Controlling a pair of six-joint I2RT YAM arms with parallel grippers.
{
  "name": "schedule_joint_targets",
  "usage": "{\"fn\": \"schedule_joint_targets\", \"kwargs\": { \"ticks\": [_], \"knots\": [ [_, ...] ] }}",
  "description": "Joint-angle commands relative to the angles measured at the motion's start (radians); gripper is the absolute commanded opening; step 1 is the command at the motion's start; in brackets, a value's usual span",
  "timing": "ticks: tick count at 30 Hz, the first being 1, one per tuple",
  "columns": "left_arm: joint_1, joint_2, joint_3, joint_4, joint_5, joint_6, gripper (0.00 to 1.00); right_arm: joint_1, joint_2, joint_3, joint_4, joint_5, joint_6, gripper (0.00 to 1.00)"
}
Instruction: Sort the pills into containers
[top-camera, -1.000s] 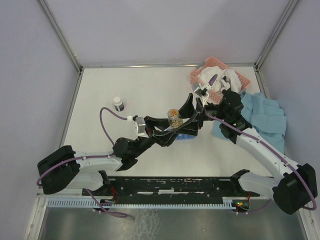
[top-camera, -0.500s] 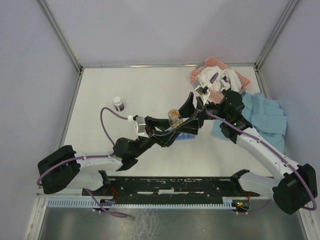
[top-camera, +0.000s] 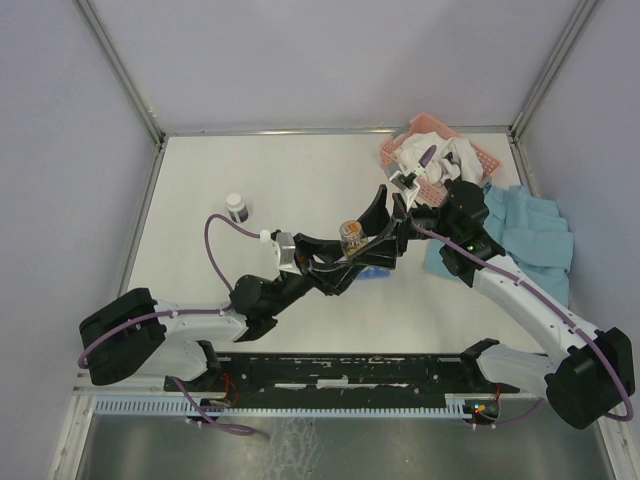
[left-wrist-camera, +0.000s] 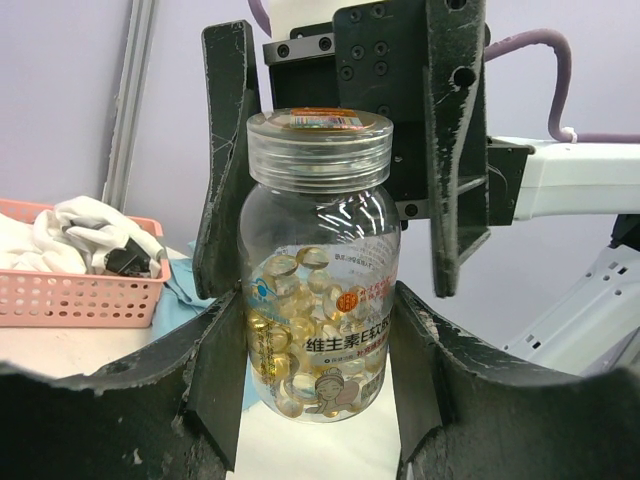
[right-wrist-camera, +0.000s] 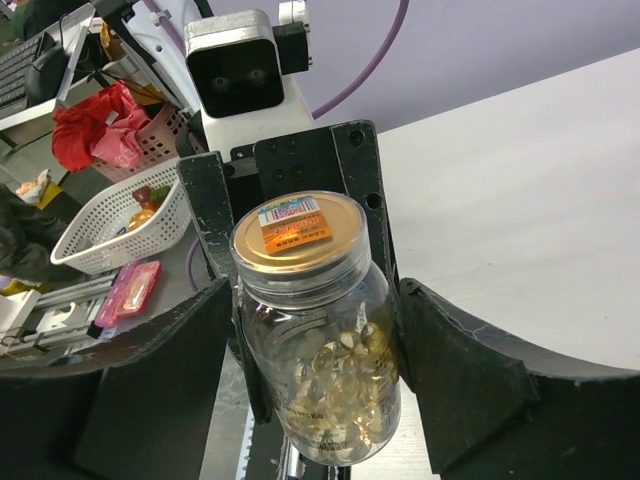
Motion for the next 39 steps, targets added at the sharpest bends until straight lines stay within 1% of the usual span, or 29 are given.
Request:
{"fn": "schedule_joint_targets", "kwargs": {
  "ticks": [1,4,5,8,9,10,12,15,16,19,21,24,27,31,33,39],
  "knots": [
    [-0.008,-0.009,-0.001,0.084,-0.021,-0.035,0.07,0.001,-0.018,0.052,-0.015,0.011,-0.049,0.74],
    [-0.008,-0.012,-0.002,0.083,-0.022,-0.039,0.08,0.001,-0.017,0.052,-0.027,0.011,-0.06,0.73],
    [-0.008,-0.013,-0.002,0.083,-0.021,-0.041,0.08,0.001,-0.017,0.052,-0.027,0.01,-0.062,0.68],
    [-0.008,-0.017,-0.004,0.074,-0.019,-0.047,0.11,0.002,-0.016,0.054,-0.034,0.012,-0.074,0.45],
    [-0.008,-0.02,0.0,0.065,-0.014,-0.048,0.13,0.001,-0.014,0.055,-0.045,0.014,-0.08,0.41],
    [-0.008,-0.024,0.001,0.049,-0.008,-0.048,0.19,0.001,-0.015,0.056,-0.05,0.014,-0.087,0.38],
    [-0.009,-0.037,0.002,0.012,-0.004,-0.054,0.34,0.001,-0.015,0.059,-0.058,0.013,-0.093,0.33],
    [-0.009,-0.068,-0.013,-0.047,0.011,-0.051,0.56,0.001,-0.016,0.065,-0.081,0.014,-0.111,0.3],
    [-0.009,-0.081,-0.023,-0.063,0.024,-0.042,0.62,0.001,-0.016,0.069,-0.092,0.013,-0.12,0.3],
    [-0.008,-0.128,-0.068,-0.088,0.058,-0.001,0.78,0.002,-0.015,0.076,-0.113,0.011,-0.136,0.29],
    [-0.008,-0.162,-0.085,-0.138,0.066,0.035,0.84,0.001,-0.013,0.076,-0.113,0.011,-0.137,0.29],
    [-0.008,-0.188,-0.08,-0.211,0.068,0.073,0.86,0.002,-0.01,0.075,-0.11,0.01,-0.133,0.28],
    [-0.007,-0.183,-0.073,-0.205,0.076,0.086,0.89,0.003,-0.01,0.072,-0.103,0.007,-0.127,0.28],
    [-0.008,-0.144,-0.039,-0.214,0.05,0.082,0.91,0.003,-0.01,0.072,-0.099,0.002,-0.123,0.28],
    [-0.007,-0.126,-0.032,-0.195,0.041,0.073,0.91,0.003,-0.011,0.072,-0.098,0.0,-0.123,0.28],
    [-0.008,-0.098,-0.019,-0.152,-0.003,0.01,0.87,0.002,-0.007,0.068,-0.098,-0.003,-0.126,0.28]
  ]
}}
